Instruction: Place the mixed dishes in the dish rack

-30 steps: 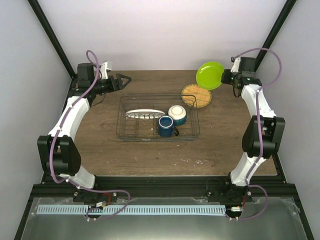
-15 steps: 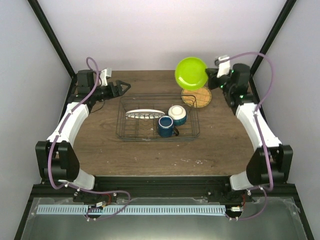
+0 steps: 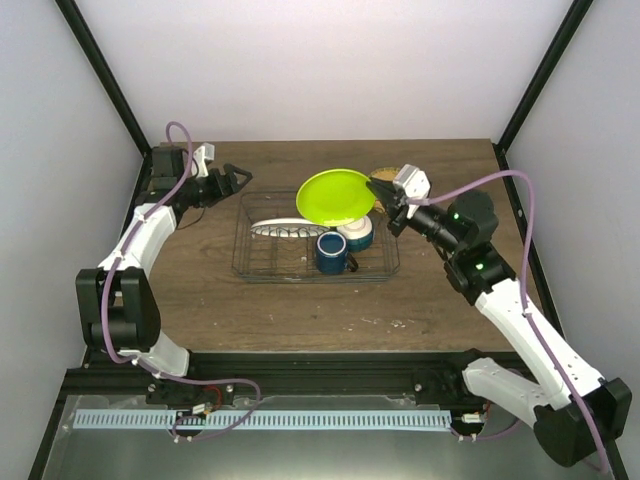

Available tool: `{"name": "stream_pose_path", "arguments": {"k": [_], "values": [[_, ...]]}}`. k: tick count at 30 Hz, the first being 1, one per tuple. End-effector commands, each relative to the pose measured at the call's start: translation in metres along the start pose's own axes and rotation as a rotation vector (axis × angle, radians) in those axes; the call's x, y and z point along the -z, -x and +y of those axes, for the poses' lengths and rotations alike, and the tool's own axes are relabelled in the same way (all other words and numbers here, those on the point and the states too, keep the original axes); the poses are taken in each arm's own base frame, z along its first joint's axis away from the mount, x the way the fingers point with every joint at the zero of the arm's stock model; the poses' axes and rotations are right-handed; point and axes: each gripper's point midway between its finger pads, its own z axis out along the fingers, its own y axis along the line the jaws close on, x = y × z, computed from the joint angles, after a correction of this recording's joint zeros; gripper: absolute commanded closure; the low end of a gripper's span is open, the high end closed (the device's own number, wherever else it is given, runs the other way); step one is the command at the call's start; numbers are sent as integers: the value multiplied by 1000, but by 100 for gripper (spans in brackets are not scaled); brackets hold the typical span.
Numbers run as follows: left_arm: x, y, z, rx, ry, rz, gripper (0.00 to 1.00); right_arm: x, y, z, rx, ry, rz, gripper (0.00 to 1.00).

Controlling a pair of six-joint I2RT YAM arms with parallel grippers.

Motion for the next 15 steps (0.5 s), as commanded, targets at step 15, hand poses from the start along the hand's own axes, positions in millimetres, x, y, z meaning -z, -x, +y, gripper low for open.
{"name": "stream_pose_path", "arguments": {"k": [15], "values": [[9,-8,-3,-25,-10,-43,9,-44,-48,73,309,-126,122,99]]}}
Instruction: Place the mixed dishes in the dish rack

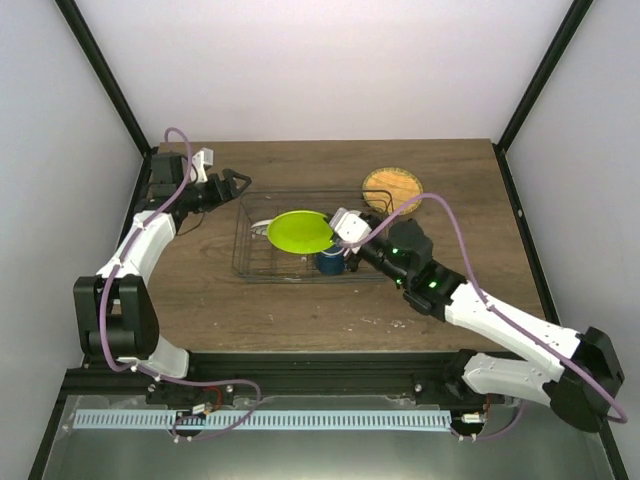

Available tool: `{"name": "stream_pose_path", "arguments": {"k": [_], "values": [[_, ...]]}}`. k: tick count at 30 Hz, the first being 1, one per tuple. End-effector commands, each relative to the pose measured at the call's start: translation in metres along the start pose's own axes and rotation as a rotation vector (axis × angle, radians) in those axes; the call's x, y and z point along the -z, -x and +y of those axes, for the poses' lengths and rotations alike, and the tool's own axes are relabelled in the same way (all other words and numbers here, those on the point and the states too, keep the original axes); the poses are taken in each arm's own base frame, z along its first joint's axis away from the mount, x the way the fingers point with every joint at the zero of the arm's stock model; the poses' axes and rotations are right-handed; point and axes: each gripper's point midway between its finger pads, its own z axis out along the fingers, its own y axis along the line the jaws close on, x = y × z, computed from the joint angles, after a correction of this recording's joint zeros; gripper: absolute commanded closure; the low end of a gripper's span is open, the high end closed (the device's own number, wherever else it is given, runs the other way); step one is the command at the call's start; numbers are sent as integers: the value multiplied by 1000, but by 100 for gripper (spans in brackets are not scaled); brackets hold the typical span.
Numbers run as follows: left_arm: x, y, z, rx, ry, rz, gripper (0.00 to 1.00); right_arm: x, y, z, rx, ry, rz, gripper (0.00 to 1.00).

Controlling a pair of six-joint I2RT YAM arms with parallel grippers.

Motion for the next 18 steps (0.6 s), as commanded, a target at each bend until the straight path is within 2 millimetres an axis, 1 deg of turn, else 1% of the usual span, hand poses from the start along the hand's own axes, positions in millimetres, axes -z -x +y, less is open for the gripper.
{"name": "stream_pose_path", "arguments": {"k": [1,4,8,11,16,18], "values": [[3,0,-4,-21,-20,-25,9,-7,6,-8,128,-155,15,99],[2,-4,-1,-17,-21,-22,9,-8,5,1,167,-174,21,99],[0,-7,0,-15,-28,-23,9,-8,1,1,215,-233,30,99],[-1,-10,1,-14,-37,-23,9,-10,-1,6,258,-262,29,99],[1,-11,2,-20,-38,-33,9,-18,-13,26,346,-273,23,99],[1,-10,0,-23,-43,-39,9,-21,-16,30,374,-282,18,99]]}}
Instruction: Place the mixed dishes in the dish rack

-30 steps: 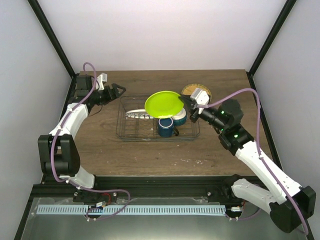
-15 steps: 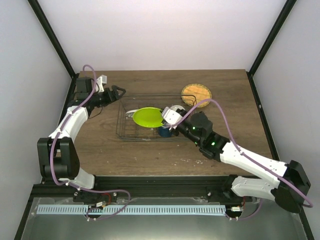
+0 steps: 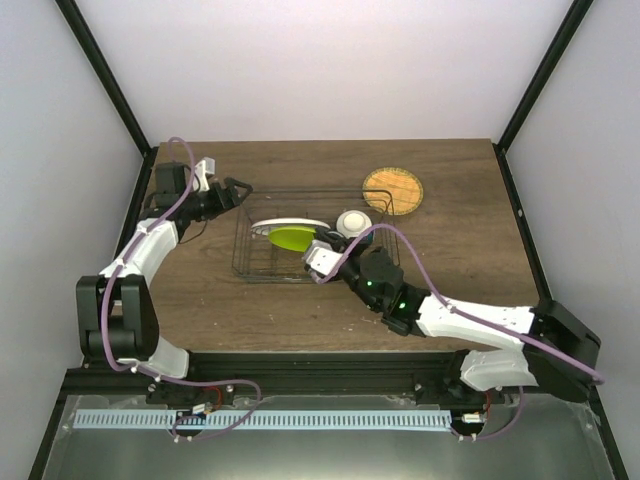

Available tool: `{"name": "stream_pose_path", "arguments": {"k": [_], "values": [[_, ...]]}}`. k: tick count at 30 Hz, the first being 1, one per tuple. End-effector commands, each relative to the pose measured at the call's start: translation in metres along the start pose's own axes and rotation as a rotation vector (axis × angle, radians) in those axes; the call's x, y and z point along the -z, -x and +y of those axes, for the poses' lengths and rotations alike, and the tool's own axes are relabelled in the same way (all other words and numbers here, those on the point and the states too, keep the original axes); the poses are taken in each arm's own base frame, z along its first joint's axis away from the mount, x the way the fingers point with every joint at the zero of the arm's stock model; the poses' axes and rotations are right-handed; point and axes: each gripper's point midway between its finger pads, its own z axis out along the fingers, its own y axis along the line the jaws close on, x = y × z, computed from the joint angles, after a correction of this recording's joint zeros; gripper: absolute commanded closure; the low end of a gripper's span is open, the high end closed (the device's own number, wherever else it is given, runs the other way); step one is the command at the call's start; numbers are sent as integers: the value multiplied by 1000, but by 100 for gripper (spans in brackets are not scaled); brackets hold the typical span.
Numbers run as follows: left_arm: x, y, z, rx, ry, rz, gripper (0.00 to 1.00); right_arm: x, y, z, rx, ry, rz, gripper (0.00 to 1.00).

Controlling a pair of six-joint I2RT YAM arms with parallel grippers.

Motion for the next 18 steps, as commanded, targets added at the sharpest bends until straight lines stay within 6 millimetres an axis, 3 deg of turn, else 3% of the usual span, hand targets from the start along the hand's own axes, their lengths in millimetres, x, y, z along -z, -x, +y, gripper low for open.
{"name": "stream_pose_path", "arguments": {"k": [1,18], "values": [[9,9,-16,-47,-42,-46,9,-1,12,-9,56,-110,-50,99],[9,7,-15,-54,-48,-46,9,-4,8,24,110,-68,-109,99]]}}
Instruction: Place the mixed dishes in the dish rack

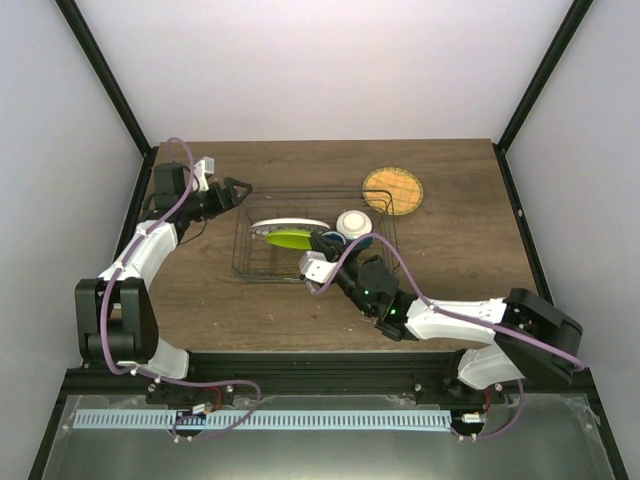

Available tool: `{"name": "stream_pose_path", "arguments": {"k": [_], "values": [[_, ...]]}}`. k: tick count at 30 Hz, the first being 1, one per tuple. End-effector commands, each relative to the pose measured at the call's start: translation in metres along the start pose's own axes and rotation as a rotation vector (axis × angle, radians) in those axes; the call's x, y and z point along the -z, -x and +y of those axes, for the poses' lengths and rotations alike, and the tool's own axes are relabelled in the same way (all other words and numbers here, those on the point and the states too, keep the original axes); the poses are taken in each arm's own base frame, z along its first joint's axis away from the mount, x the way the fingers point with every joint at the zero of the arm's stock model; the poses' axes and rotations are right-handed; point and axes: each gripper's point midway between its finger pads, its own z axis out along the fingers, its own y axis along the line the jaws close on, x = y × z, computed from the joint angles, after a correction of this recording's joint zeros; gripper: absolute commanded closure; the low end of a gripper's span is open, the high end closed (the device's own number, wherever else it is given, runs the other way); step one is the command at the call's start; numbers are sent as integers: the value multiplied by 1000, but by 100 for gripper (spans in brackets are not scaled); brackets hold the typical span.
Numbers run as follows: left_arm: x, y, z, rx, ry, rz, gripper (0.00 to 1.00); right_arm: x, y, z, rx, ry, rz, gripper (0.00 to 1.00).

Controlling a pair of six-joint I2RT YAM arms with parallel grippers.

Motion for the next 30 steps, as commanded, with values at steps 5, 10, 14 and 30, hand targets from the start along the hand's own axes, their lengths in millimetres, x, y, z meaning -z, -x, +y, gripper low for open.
{"name": "stream_pose_path", "arguments": {"k": [5,10,14,30], "values": [[5,5,-9,-34,-35,-26,9,-1,12,9,23,-23,-62,99],[4,4,-8,-31,-36,-24,9,-4,8,16,54,-35,-59,99],[4,4,-8,-32,-39,-26,9,-5,3,20,90,-52,-53,99],[2,2,-4,-25,-36,-21,10,-14,-8,52,82,62,-2,99]]}}
